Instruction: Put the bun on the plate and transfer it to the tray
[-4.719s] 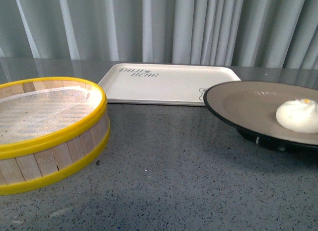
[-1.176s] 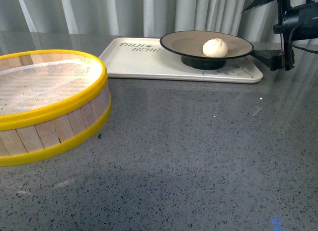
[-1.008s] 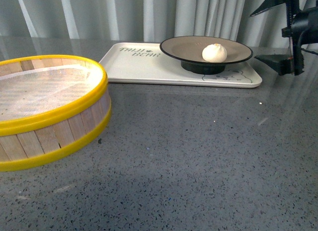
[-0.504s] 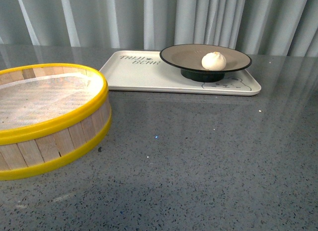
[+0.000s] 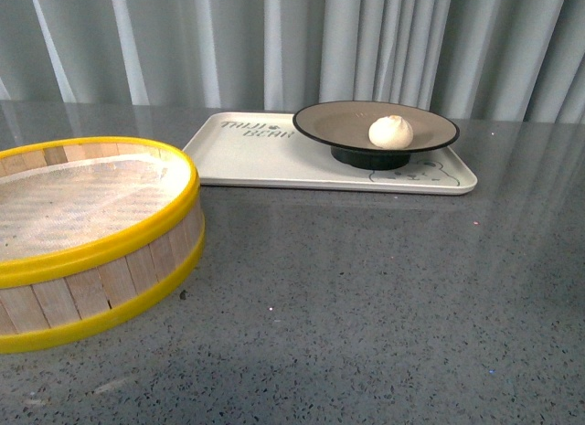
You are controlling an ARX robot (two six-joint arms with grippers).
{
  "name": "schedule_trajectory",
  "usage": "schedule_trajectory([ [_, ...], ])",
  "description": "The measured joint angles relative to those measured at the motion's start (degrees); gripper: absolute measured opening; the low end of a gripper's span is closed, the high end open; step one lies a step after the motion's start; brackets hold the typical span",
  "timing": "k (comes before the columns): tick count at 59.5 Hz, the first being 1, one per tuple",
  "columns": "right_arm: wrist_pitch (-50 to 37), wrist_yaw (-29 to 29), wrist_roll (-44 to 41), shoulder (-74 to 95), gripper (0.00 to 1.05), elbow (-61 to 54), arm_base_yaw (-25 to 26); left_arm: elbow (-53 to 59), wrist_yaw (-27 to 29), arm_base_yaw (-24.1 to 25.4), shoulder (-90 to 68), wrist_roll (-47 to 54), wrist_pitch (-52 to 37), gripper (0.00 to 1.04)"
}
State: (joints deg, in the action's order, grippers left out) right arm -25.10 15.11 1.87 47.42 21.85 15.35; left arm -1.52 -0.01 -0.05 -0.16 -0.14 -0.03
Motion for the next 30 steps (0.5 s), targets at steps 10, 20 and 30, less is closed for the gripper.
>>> schedule_trajectory([
  [10,-0.44,-4.37,-1.25,-8.81,0.19,-9.44,-4.04,0.00,0.02,0.00,-0.02,0.00,0.00,0.98],
  [20,0.04,-7.06,-1.62,-13.22,0.02,-12.94,-6.88,0.00,0.02,0.00,-0.02,0.00,0.00,0.98],
  [30,1.60,-9.42,-1.64,-17.31,0.02,-15.63,-9.20,0.00,0.02,0.00,-0.02,0.00,0.00,0.98],
])
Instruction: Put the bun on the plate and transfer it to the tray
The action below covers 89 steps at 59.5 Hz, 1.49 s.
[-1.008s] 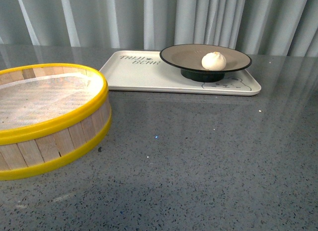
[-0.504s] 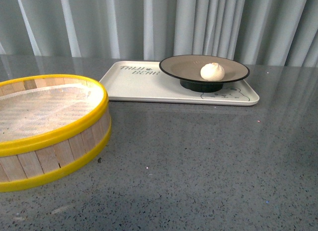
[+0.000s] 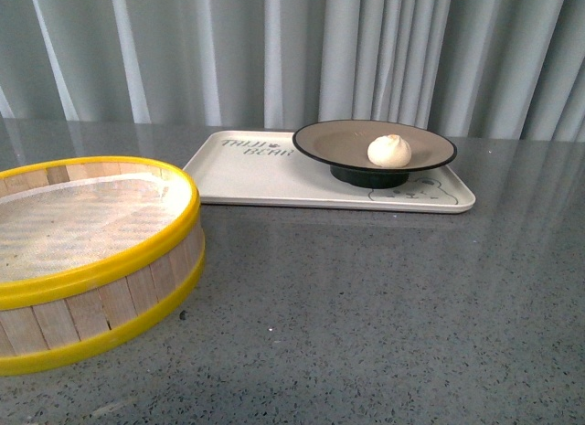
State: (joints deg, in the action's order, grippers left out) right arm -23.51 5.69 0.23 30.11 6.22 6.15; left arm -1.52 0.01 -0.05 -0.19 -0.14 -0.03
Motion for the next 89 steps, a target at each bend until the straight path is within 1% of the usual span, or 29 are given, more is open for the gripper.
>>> schedule_trajectory([
  [1,0.17,-0.61,0.00,-0.28,0.02,-0.13,-0.42,0.00,0.00,0.00,0.00,0.00,0.00,0.98],
  [3,0.85,-4.04,0.02,-1.36,0.02,-0.68,-2.51,0.00,0.00,0.00,0.00,0.00,0.00,0.98],
  [5,1.22,-5.20,0.00,-2.14,0.02,-1.05,-3.93,0.00,0.00,0.00,0.00,0.00,0.00,0.98],
  [10,2.27,-5.18,-0.04,-4.07,0.02,-1.81,-5.81,0.00,-0.02,0.00,0.00,0.00,0.00,0.98],
  [29,7.30,-5.64,-0.04,-11.69,0.02,-4.20,-5.95,0.00,0.00,0.00,0.00,0.00,0.00,0.98],
  [33,6.58,-5.64,-0.04,-13.11,0.02,-5.95,-5.95,0.00,0.00,0.00,0.00,0.00,0.00,0.98],
  [61,13.29,-5.64,-0.04,-20.04,0.02,-5.95,-5.97,0.00,0.00,0.00,0.00,0.00,0.00,0.98],
  [63,14.88,-5.64,-0.04,-21.53,0.02,-5.92,-5.97,0.00,0.00,0.00,0.00,0.00,0.00,0.98],
  [67,22.16,-5.60,-0.07,-26.82,0.02,-5.90,-5.99,0.00,0.00,0.00,0.00,0.00,0.00,0.98],
  [69,23.10,-5.64,-0.07,-28.26,0.02,-5.90,-5.99,0.00,0.00,0.00,0.00,0.00,0.00,0.98],
  [86,23.47,-5.62,-0.07,-29.90,0.02,-5.90,-5.99,0.00,0.00,0.00,0.00,0.00,0.00,0.98],
  [88,23.47,-5.64,-0.13,-29.90,0.05,-5.90,-5.99,0.00,0.00,0.00,0.00,0.00,0.00,0.98],
  [89,23.47,-5.64,-0.13,-29.90,0.08,-5.90,-5.99,0.00,0.00,0.00,0.00,-0.02,0.00,0.98],
])
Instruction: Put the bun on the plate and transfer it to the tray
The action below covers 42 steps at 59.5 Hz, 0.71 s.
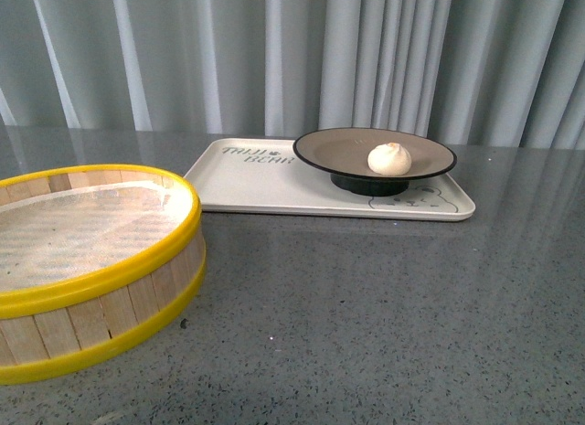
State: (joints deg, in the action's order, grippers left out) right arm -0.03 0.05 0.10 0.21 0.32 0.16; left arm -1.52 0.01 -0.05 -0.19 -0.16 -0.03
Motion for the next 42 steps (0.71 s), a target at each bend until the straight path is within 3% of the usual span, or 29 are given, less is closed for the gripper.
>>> schedule_trajectory([
  [5,0.00,0.00,0.00,0.00,0.27,0.00,0.00,0.00,0.00,0.00,0.00,0.02,0.00,0.98],
  [13,0.00,0.02,0.00,0.00,0.49,0.00,0.00,0.00,0.00,0.00,0.00,0.02,0.00,0.98],
  [25,0.00,0.02,0.02,0.00,0.97,0.00,0.00,0.00,0.00,0.00,0.00,0.02,0.00,0.98],
  [42,0.00,0.02,0.04,0.00,0.96,0.00,0.00,0.00,0.00,0.00,0.00,0.02,0.00,0.98],
])
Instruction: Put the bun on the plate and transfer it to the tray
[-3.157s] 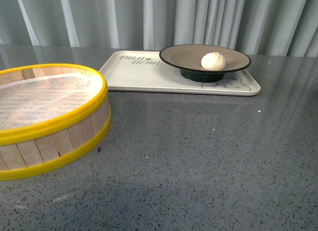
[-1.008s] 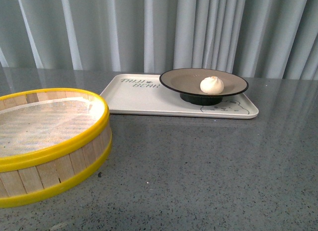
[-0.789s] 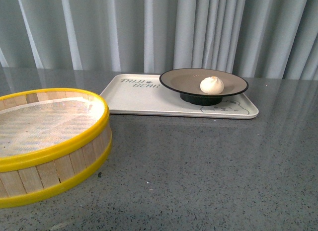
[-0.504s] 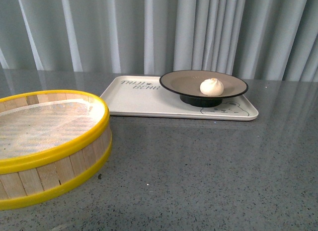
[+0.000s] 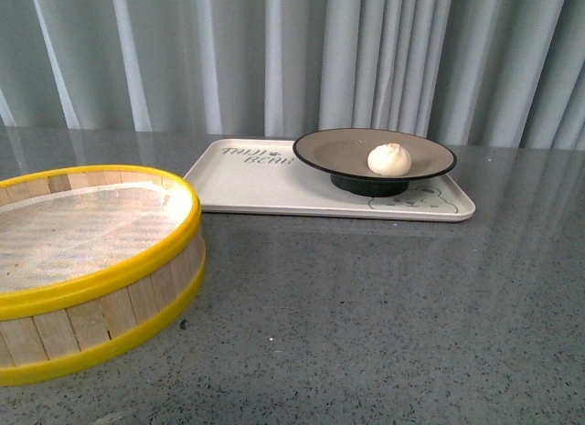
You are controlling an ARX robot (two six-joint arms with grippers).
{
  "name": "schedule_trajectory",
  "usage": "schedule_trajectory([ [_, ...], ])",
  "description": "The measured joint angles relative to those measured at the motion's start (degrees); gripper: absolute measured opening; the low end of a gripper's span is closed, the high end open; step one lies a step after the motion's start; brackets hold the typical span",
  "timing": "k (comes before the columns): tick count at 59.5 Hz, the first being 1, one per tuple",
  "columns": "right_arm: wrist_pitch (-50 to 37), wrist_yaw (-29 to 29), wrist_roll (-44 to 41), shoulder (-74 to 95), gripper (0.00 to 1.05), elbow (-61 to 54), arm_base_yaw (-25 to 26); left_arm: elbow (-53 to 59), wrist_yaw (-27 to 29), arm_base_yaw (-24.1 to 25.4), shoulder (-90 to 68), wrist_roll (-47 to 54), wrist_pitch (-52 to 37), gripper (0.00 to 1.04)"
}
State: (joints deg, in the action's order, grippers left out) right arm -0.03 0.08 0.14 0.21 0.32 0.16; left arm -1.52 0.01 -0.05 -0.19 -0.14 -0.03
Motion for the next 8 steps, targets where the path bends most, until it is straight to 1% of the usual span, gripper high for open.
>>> schedule_trajectory([
  [8,0.00,-0.02,0.00,0.00,0.96,0.00,0.00,0.00,0.00,0.00,0.00,0.00,0.00,0.98],
])
